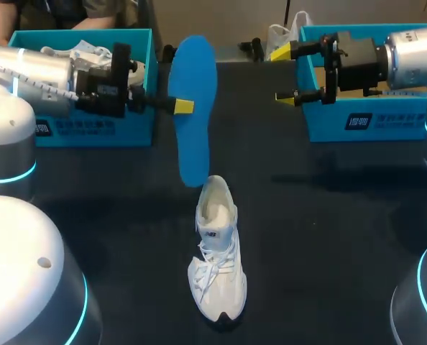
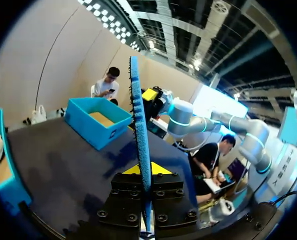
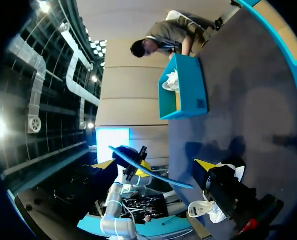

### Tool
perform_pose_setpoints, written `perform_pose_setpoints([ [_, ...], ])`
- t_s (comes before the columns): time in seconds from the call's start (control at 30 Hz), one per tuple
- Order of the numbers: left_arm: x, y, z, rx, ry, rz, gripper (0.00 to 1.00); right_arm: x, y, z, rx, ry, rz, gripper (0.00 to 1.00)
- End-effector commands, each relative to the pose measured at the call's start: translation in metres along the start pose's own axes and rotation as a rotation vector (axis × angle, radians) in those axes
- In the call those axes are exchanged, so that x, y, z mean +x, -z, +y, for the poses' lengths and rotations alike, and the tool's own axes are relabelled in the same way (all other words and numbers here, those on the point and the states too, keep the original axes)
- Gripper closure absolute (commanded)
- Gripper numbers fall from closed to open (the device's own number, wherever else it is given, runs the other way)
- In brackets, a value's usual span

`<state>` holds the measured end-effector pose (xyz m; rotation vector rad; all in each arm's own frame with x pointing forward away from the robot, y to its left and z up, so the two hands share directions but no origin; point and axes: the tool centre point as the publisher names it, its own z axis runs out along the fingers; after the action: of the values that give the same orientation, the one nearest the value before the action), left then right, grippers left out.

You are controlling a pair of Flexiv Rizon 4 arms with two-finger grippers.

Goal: Take the shoe out of the shoebox, open the shoe tongue, remove and reinsert the insole, then place the shoe into the shoebox

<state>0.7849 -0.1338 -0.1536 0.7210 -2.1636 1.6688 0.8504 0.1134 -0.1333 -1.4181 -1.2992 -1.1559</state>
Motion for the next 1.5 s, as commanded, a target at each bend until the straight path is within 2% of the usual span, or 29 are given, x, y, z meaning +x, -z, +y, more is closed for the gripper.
perform_pose_setpoints([
  [0.03, -0.014, -0.01, -0.005, -0.026, 0.165, 0.077, 1.0, 0.001, 0.0, -0.001, -0.002, -0.001, -0.004, 0.0],
  [0.27, -0.011, -0.013, -0.015, -0.054, 0.319, 0.235, 1.0, 0.001, 0.0, -0.001, -0.002, -0.001, -0.004, 0.0],
  [0.47, -0.02, -0.028, -0.015, -0.077, 0.455, 0.293, 1.0, 0.001, 0.0, -0.001, -0.002, -0.001, -0.004, 0.0],
  [0.77, -0.032, -0.045, -0.011, -0.072, 0.606, 0.375, 1.0, 0.001, 0.0, -0.001, -0.002, -0.001, -0.004, 0.0],
  [0.93, -0.041, -0.052, -0.007, -0.047, 0.704, 0.362, 1.0, 0.001, 0.0, -0.001, -0.002, -0.001, -0.004, 0.0],
  [1.23, -0.05, -0.052, -0.006, 0.001, 0.784, 0.376, 1.0, 0.001, 0.0, -0.001, -0.002, -0.001, -0.004, 0.0],
  [1.5, -0.053, -0.051, -0.005, 0.011, 0.813, 0.346, 1.0, 0.006, 0.007, -0.001, 0.009, 0.054, -0.149, 0.0],
])
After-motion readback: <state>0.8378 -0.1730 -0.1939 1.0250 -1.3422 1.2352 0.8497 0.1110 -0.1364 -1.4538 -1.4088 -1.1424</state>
